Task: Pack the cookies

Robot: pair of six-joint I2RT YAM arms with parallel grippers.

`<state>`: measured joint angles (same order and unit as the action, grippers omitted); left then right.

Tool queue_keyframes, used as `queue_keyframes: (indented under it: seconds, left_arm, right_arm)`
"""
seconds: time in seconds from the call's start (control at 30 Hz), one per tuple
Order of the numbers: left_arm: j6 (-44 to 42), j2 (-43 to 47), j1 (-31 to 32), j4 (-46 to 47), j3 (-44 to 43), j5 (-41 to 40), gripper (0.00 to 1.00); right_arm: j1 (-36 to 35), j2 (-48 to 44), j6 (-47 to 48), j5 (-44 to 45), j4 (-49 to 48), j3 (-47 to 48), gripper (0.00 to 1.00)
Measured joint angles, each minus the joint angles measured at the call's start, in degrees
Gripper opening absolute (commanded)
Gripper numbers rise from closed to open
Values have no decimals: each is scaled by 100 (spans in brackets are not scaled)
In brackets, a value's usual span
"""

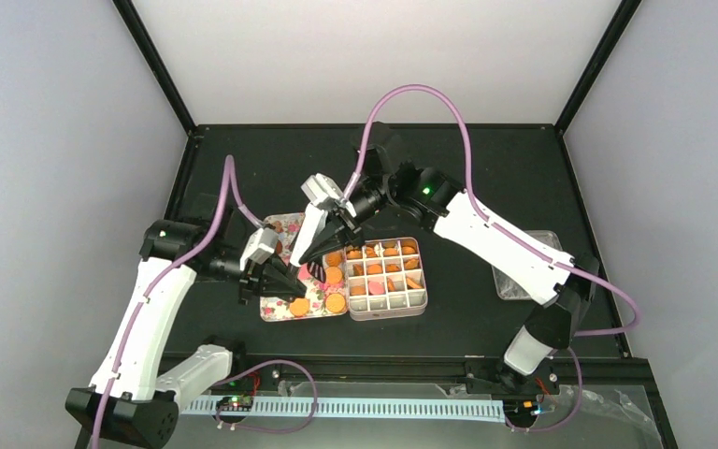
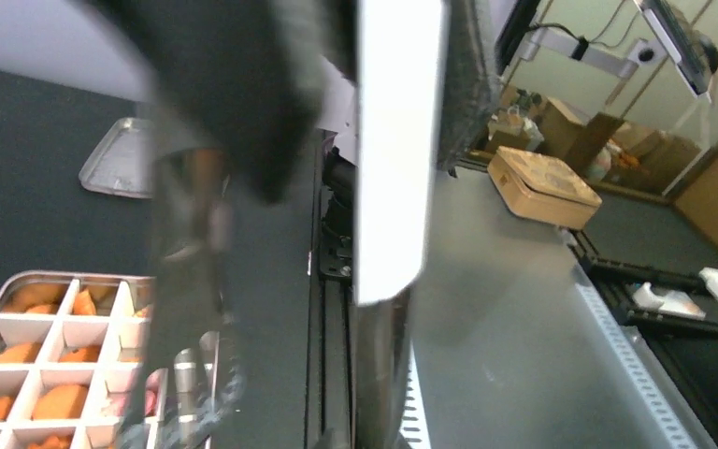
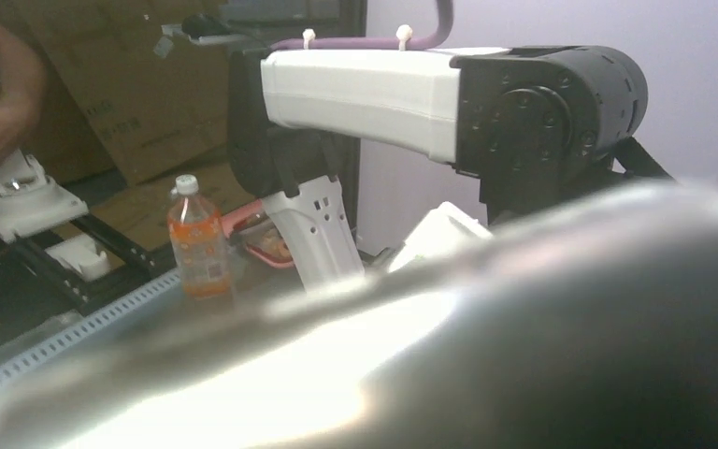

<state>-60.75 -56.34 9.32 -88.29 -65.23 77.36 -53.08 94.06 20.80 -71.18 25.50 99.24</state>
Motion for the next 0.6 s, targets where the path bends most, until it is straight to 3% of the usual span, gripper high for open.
queue_keyframes:
  seconds: [0.1,0.37,0.5,0.6]
  left_arm:
    - [-111,17,101,0,4,17,1]
    - [-116,48,92,-42,9,-118,2]
    - [-105,46,92,-28,4,-238,2]
    - [98,63,92,205,-2,-413,3]
  right_arm:
    - [-24,72,107,28,44,120,48]
    - [-15,0,-7,385,-232,-70,73]
    - [37,-306,-588,800,-793,-658,96]
    - [155,-588,-1255,1252,-1384,-1233,100]
